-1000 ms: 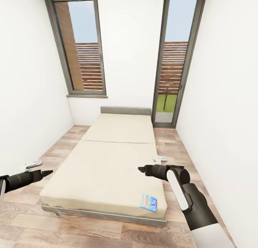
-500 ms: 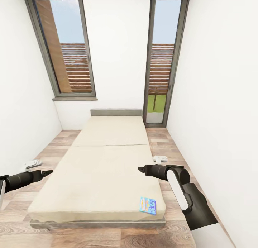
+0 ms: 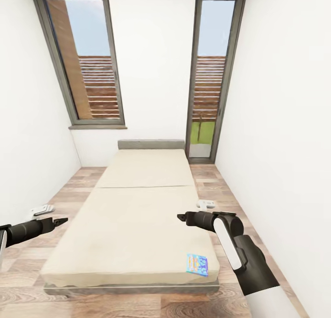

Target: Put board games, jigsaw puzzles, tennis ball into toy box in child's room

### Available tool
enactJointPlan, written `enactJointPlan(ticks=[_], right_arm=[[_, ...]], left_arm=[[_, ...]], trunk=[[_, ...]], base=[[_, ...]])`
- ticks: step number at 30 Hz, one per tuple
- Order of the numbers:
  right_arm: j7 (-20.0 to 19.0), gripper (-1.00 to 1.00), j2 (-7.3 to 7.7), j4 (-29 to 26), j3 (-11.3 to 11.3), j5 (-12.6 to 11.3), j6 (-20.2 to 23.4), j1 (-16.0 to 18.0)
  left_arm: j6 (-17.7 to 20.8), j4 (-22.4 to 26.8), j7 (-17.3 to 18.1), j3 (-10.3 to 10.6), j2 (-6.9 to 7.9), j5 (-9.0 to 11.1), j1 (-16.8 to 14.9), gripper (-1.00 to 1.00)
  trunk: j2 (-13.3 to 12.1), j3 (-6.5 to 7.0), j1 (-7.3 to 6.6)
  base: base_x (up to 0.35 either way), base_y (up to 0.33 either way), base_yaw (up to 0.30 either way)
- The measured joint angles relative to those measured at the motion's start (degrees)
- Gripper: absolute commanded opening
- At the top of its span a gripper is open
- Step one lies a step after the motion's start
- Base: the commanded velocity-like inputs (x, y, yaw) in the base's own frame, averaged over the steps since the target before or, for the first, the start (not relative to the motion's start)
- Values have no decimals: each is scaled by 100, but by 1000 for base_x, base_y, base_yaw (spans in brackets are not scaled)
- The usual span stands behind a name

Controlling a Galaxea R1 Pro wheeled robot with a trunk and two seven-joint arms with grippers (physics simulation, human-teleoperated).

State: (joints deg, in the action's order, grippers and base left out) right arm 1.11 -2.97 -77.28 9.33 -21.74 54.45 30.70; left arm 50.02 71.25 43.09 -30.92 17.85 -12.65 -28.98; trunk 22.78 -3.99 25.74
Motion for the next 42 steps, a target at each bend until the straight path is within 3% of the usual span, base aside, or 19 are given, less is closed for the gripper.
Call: enactJointPlan(ticks=[18,27,32,37,42], right_arm=[[-24,100,0,4,-45,-15,6,0],[-25,100,0,31,-410,-32,9,0],[-42,100,0,196,-672,-242,6,0],[-49,100,5,335,-771,-609,-3,0],[-51,100,27,373,-806,-735,-184,0]], left_arm=[[1,5,0,0,0,1,0,100],[0,18,0,0,0,3,-3,100],[-1,30,5,0,0,2,-1,100],[-2,33,75,0,0,3,2,100],[-3,33,216,0,10,-3,0,100]], trunk=[[0,0,0],[0,0,0],[0,0,0],[0,0,0],[0,0,0]], base=[[0,143,0],[0,135,0],[0,18,0],[0,4,0],[0,1,0]])
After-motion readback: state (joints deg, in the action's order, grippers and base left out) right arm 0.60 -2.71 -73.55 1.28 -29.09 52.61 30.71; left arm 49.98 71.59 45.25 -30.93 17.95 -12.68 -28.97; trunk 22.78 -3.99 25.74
